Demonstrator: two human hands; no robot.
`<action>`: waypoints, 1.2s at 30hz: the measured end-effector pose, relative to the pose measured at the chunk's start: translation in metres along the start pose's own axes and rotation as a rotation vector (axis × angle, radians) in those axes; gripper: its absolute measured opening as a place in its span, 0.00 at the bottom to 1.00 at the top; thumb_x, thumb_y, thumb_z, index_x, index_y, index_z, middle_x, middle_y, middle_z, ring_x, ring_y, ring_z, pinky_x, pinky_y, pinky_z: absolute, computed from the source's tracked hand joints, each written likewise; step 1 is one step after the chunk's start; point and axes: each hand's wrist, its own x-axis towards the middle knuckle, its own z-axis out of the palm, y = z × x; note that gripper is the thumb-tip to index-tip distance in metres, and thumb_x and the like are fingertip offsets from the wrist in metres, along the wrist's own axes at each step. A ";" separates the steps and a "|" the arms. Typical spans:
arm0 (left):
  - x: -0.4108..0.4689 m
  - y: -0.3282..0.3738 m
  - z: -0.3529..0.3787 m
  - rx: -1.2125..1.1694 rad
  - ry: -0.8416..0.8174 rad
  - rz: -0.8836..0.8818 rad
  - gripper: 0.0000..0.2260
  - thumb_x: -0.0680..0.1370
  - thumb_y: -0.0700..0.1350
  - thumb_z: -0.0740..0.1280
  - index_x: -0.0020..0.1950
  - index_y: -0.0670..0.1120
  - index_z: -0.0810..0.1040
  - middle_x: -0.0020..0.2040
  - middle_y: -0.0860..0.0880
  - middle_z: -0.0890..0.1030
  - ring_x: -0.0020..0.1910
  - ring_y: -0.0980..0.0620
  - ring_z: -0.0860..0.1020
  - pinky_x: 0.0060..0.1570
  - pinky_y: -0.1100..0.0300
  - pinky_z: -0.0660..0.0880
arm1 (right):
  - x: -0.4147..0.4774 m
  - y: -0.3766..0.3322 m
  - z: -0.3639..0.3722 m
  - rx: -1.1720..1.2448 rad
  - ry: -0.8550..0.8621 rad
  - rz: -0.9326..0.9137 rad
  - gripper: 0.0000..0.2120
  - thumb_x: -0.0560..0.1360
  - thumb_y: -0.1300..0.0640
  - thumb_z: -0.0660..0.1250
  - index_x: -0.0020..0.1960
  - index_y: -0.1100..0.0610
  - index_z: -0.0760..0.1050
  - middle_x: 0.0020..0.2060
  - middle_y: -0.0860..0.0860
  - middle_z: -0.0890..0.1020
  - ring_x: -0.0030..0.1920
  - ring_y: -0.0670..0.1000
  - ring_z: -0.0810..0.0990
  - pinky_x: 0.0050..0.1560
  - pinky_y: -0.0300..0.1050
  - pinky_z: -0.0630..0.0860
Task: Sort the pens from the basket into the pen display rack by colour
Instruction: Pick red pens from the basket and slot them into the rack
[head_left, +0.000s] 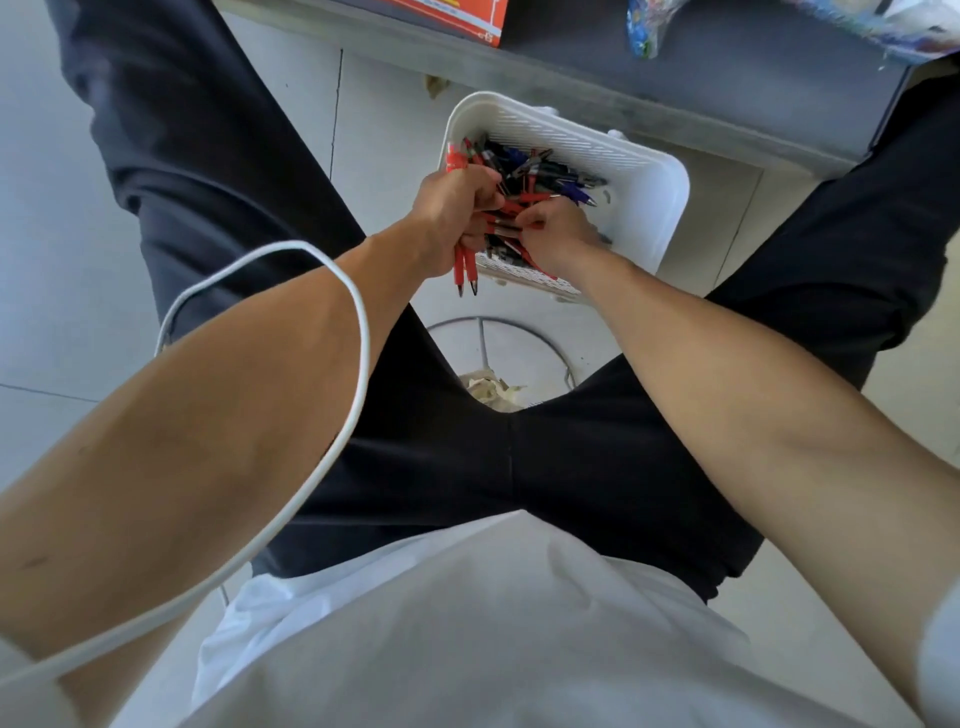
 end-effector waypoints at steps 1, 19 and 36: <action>0.002 0.000 -0.001 0.024 -0.002 -0.004 0.06 0.77 0.37 0.63 0.41 0.45 0.71 0.31 0.50 0.72 0.24 0.55 0.60 0.24 0.62 0.58 | 0.005 0.002 0.004 -0.022 -0.040 -0.013 0.13 0.78 0.59 0.66 0.59 0.53 0.84 0.66 0.51 0.78 0.61 0.52 0.78 0.54 0.30 0.71; -0.007 -0.008 0.000 0.095 -0.019 -0.045 0.06 0.80 0.43 0.65 0.44 0.45 0.72 0.29 0.51 0.72 0.24 0.55 0.61 0.24 0.62 0.59 | -0.023 0.006 -0.021 0.016 -0.113 -0.139 0.22 0.81 0.57 0.66 0.73 0.57 0.71 0.70 0.56 0.63 0.70 0.52 0.67 0.63 0.28 0.63; -0.031 -0.021 0.015 0.185 -0.170 0.094 0.08 0.81 0.35 0.62 0.52 0.42 0.80 0.47 0.45 0.85 0.50 0.46 0.84 0.52 0.54 0.79 | -0.079 -0.014 -0.041 0.389 -0.028 -0.266 0.06 0.76 0.50 0.70 0.46 0.48 0.86 0.48 0.49 0.88 0.55 0.50 0.84 0.67 0.53 0.76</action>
